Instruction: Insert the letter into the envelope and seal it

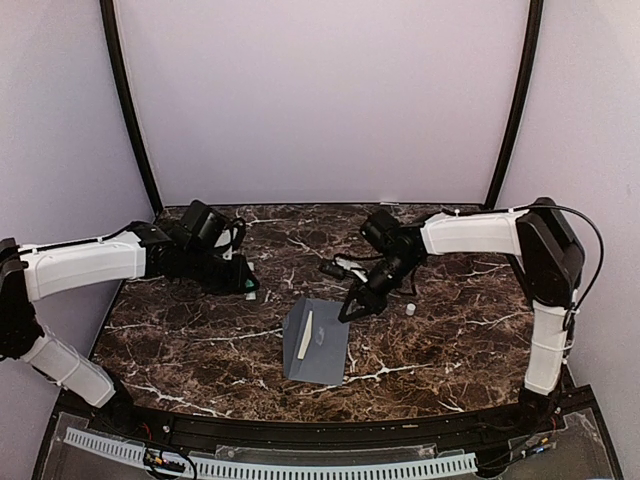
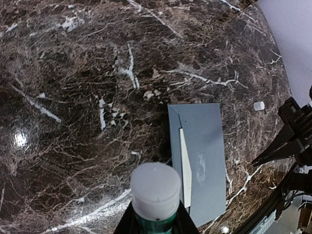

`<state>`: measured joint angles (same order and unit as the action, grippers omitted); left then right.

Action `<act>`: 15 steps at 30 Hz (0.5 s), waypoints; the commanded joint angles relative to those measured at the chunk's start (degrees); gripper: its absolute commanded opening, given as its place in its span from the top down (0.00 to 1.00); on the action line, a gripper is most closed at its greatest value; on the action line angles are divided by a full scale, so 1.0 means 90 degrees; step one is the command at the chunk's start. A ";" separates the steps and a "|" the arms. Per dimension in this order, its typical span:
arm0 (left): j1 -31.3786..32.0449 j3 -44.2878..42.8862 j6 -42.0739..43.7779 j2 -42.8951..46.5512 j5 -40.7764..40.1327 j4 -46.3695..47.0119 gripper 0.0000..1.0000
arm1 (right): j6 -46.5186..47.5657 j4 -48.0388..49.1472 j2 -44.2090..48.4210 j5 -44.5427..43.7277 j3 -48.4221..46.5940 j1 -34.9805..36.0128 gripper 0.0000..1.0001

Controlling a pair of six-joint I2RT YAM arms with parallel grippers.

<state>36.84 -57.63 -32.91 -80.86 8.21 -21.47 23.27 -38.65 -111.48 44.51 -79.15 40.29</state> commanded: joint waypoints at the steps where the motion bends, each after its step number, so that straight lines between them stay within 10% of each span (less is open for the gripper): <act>1: -0.0039 0.0272 -0.0145 -0.0193 -0.0001 -0.0337 1.00 | -0.0148 -0.0089 -0.0396 -0.0546 -0.0558 0.0228 1.00; 15: -0.0049 0.0745 -0.0431 -0.1167 0.1324 0.1234 1.00 | -0.0267 -0.0214 -0.1093 -0.1211 -0.0792 0.0325 1.00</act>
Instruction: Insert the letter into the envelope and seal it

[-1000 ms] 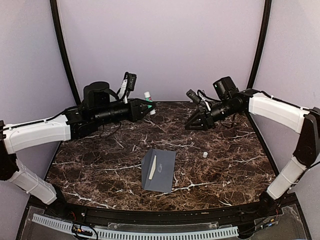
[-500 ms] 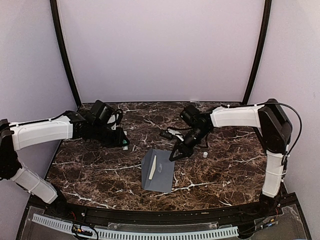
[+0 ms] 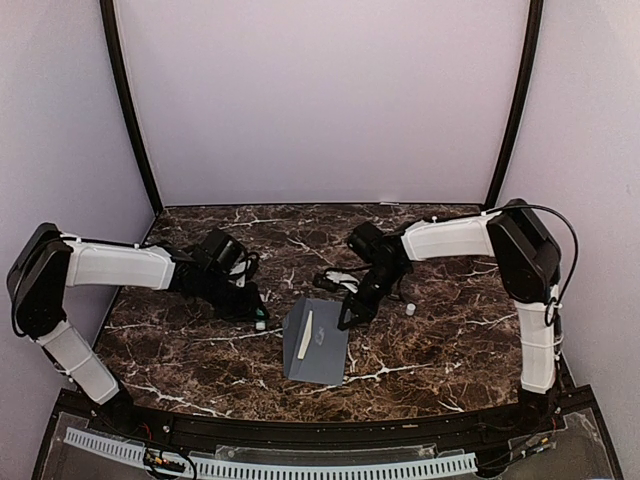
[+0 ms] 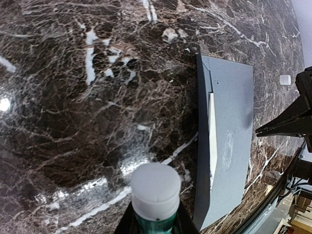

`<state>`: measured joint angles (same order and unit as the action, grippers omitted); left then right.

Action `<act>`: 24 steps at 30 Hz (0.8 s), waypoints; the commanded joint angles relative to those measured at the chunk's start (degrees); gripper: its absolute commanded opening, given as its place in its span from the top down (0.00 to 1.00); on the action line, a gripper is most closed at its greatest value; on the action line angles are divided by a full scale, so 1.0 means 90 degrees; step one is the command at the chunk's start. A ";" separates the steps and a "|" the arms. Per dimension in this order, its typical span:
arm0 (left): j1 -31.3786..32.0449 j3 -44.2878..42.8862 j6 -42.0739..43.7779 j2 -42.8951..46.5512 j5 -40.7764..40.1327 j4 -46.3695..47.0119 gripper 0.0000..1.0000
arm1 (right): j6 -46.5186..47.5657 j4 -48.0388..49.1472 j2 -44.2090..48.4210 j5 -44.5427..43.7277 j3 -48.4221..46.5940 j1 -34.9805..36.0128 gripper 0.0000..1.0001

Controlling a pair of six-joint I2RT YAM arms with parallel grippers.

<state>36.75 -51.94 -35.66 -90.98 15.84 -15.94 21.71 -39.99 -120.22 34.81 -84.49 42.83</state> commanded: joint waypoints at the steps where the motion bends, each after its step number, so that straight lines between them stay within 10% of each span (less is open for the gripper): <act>1: -0.0035 0.0110 -0.0163 -0.0083 0.0501 0.0719 1.00 | -0.0089 -0.0068 -0.0147 -0.0136 -0.0202 0.0046 1.00; 24: 0.0057 0.0204 -0.0620 -0.0748 0.1900 0.2413 1.00 | -0.0095 -0.0079 -0.0562 -0.0303 -0.0183 0.0053 1.00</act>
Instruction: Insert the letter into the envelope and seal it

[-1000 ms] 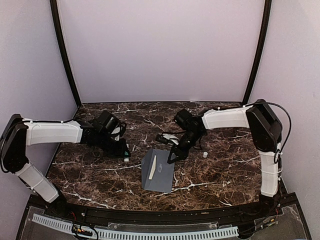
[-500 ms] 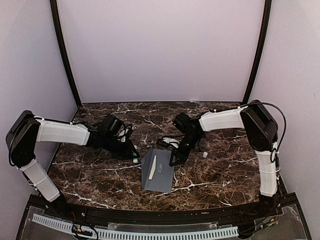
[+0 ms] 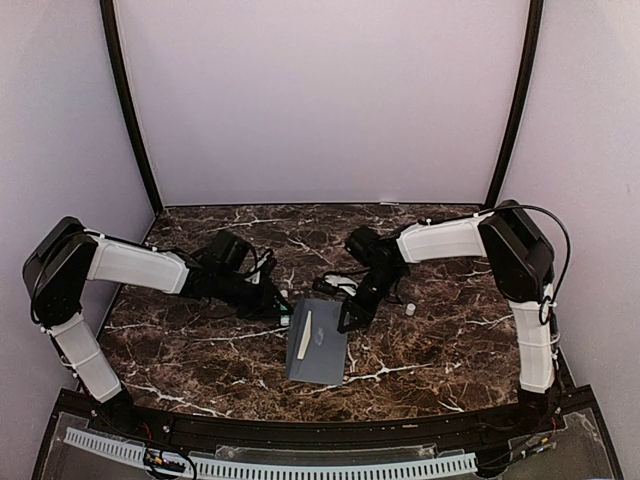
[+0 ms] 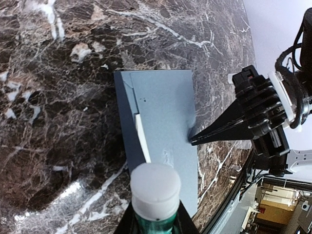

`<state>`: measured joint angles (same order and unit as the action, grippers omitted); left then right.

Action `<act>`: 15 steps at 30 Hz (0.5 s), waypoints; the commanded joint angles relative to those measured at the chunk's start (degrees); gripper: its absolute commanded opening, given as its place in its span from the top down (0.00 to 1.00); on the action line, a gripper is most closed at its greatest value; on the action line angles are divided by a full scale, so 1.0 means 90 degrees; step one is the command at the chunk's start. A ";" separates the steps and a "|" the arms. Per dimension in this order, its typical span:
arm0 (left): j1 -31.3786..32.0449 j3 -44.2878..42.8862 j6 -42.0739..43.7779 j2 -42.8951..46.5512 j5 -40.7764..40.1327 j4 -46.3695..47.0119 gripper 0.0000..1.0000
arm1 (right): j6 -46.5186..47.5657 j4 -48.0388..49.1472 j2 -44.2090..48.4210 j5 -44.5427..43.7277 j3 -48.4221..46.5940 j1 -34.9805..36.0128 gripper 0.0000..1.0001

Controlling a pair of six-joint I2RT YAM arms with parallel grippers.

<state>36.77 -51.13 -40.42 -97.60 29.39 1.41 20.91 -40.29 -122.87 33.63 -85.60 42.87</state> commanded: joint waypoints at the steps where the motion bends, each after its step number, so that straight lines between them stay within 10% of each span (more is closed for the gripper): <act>1: 0.0069 0.0120 -0.0109 -0.0038 0.0491 0.0545 1.00 | -0.0002 -0.0044 -0.0277 -0.0167 -0.0059 0.0051 1.00; 15: 0.0662 -0.0428 -0.0436 -0.1158 0.0894 0.1301 1.00 | -0.0001 -0.0084 -0.0306 -0.0172 -0.0059 0.0050 1.00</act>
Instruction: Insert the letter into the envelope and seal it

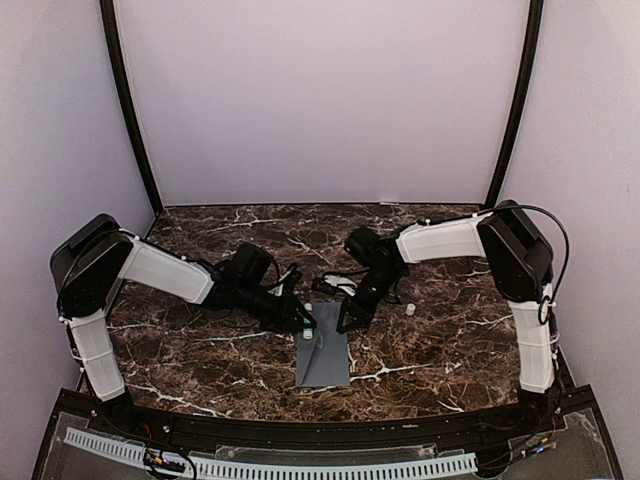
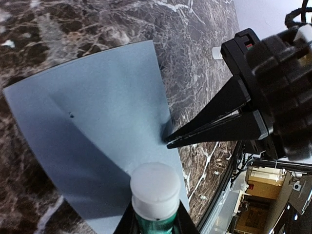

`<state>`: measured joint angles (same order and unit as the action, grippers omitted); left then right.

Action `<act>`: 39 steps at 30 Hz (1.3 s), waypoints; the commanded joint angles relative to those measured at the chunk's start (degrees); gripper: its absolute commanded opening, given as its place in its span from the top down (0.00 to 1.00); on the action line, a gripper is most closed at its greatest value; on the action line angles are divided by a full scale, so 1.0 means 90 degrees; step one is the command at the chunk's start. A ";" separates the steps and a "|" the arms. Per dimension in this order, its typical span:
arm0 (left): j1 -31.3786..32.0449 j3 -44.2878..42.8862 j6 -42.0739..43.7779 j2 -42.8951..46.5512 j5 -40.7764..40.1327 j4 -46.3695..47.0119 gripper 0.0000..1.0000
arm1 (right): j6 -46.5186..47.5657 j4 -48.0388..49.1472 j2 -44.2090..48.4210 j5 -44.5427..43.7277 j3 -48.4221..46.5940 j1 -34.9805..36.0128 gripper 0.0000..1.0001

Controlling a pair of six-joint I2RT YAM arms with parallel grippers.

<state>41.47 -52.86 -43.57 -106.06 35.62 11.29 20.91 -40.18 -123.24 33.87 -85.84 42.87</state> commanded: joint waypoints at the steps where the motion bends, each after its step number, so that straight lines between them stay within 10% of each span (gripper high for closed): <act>1: 0.0158 -0.0305 -0.0088 -0.0262 0.0210 0.0212 1.00 | 0.0001 -0.0096 -0.0262 -0.0206 -0.0032 0.0051 1.00; 39: 0.0479 0.0453 0.0026 -0.0099 -0.0046 -0.0188 1.00 | -0.0092 -0.0146 -0.0184 -0.0062 -0.0074 0.0051 1.00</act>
<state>45.28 -50.59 -42.19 -106.91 36.10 9.61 20.62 -40.23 -123.66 34.79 -86.11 42.87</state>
